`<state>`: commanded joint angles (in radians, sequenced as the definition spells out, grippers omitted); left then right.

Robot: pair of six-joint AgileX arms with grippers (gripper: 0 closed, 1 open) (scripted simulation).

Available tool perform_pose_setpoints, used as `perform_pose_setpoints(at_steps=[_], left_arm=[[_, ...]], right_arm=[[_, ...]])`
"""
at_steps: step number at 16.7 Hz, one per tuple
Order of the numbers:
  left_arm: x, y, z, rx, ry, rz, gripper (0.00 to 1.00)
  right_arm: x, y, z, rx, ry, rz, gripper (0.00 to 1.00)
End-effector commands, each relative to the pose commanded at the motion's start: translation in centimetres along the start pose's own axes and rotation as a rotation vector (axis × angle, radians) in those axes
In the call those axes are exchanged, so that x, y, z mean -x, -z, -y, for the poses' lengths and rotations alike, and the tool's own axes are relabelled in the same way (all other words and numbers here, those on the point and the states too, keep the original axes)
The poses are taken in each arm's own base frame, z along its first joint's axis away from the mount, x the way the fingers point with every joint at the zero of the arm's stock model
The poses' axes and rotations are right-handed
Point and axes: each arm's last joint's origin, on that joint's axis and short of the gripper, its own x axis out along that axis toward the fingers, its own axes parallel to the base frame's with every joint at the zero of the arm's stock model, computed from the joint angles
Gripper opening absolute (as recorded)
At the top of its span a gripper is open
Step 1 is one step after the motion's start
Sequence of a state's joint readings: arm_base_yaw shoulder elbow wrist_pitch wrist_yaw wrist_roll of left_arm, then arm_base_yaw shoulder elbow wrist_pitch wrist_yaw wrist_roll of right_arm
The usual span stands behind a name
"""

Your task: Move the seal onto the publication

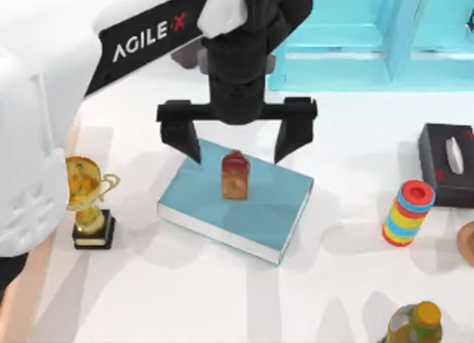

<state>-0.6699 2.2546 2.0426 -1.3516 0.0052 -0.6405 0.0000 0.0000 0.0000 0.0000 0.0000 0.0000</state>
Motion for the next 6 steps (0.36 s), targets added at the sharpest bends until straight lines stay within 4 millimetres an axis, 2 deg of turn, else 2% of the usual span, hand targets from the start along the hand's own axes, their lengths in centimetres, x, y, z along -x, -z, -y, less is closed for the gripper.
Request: perform_pose_setpoints(at_steps=[6], left_arm=[[1.5, 0.0, 0.0, 0.000, 0.000, -0.001, 1.00]], right_arm=[[0.0, 0.0, 0.0, 0.000, 0.000, 0.000, 1.00]])
